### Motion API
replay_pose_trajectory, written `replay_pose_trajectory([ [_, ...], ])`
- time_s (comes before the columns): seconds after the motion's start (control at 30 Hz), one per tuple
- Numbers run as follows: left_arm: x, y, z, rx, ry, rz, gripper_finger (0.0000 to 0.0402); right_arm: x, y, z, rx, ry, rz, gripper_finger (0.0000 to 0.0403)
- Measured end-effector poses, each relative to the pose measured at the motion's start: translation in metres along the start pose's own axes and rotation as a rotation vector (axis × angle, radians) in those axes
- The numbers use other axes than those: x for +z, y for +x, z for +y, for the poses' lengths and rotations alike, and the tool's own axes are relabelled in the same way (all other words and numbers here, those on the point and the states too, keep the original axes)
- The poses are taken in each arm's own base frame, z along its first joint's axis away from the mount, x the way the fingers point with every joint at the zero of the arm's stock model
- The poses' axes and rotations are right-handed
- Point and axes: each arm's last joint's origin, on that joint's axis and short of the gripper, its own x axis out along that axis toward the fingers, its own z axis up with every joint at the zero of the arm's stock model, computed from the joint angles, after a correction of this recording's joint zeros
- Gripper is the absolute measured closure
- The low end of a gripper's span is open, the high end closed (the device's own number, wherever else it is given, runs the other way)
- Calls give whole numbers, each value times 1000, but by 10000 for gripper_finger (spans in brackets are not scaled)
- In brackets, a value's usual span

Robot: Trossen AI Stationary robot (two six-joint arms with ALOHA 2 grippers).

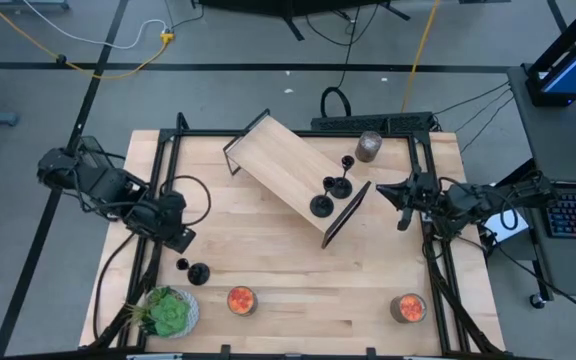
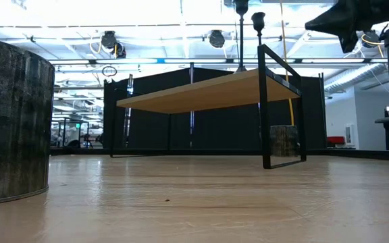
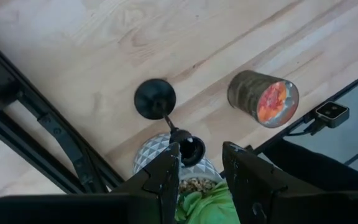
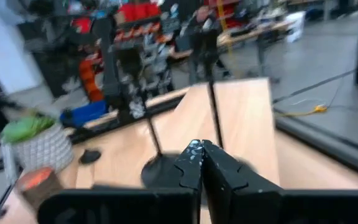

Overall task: Pick & Place candle stick holders
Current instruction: Put the black candle holder on the shelf

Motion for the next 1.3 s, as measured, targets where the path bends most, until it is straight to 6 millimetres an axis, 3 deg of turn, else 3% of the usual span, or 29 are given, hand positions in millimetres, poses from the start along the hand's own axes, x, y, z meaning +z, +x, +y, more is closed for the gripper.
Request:
replay_pose_trajectory([
  [0.27,-7,1,0,3,-3,-4,275,-8,-9,-5,86,38,102,403],
  [0.6,-7,1,0,6,-12,-36,275,-7,-15,-8,125,61,77,403],
  [0.93,-9,16,-12,98,-43,61,275,-47,-5,-13,173,137,-54,403],
  [1.3,-13,30,-14,259,-44,57,274,-55,-8,-18,186,158,-92,403],
])
